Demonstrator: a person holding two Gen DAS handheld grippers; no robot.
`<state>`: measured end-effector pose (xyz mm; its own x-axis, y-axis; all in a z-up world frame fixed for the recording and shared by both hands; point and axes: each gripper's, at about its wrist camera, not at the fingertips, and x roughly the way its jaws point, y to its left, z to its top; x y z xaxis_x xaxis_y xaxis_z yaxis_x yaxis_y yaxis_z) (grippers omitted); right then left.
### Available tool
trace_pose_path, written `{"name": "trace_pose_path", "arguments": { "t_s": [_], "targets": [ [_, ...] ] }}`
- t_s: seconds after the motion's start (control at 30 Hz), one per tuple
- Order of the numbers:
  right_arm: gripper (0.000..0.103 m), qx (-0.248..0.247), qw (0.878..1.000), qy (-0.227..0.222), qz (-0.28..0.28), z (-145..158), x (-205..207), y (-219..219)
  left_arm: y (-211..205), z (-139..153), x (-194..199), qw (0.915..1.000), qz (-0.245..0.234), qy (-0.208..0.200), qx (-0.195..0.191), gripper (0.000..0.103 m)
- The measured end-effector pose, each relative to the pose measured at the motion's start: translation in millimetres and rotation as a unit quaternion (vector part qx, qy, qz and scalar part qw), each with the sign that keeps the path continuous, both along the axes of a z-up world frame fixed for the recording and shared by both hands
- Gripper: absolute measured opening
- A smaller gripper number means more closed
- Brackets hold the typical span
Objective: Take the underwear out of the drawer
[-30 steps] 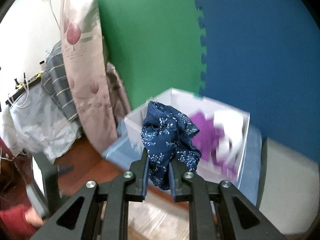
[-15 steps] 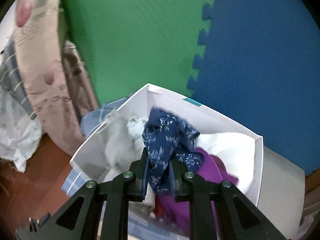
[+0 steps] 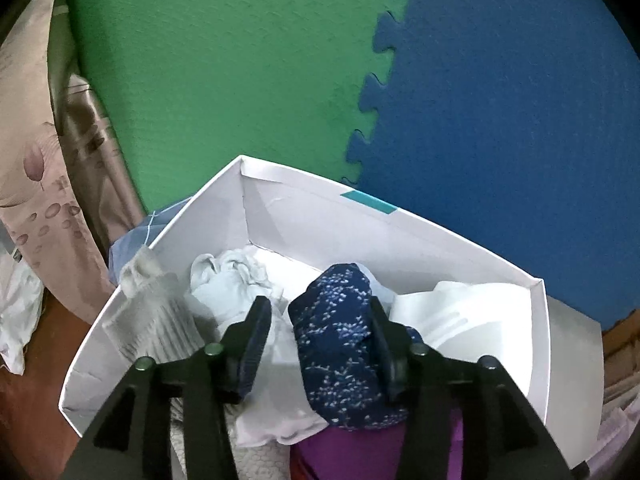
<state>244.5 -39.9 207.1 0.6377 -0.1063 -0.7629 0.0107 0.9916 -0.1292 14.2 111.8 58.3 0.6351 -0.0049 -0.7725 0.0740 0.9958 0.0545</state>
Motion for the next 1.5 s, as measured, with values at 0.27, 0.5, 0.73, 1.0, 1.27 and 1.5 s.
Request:
{"name": "trace_pose_path", "arguments": {
  "t_s": [0.27, 0.5, 0.73, 1.0, 1.27, 1.5],
  "targets": [
    [0.06, 0.042, 0.997, -0.064, 0.016, 47.6, -54.9, -12.8, -1.7, -12.1, 5.0, 0.9998, 0.005, 0.017, 0.01, 0.101],
    [0.065, 0.075, 0.99, -0.118, 0.031, 83.4, -160.6, -40.3, -7.2, -20.6, 7.5, 0.9995, 0.007, 0.02, 0.024, 0.101],
    [0.073, 0.073, 0.982, -0.171, 0.019, 67.5, -293.2, -57.6, -10.5, -25.5, 10.4, 0.9992, 0.006, 0.025, 0.032, 0.101],
    [0.091, 0.009, 0.967, -0.249, -0.055, -16.9, -414.5, -51.7, -10.3, -27.3, 4.8, 0.9997, 0.004, 0.021, 0.011, 0.101],
    [0.091, -0.001, 0.99, -0.136, -0.023, -119.1, -424.8, -26.8, -23.1, -27.5, -25.5, 0.9989, -0.013, 0.0, 0.046, 0.101],
    [0.091, 0.056, 0.994, -0.094, 0.001, -155.5, -413.6, -33.6, -21.0, -28.9, -58.6, 0.9998, -0.01, 0.005, 0.015, 0.101]
  ]
}}
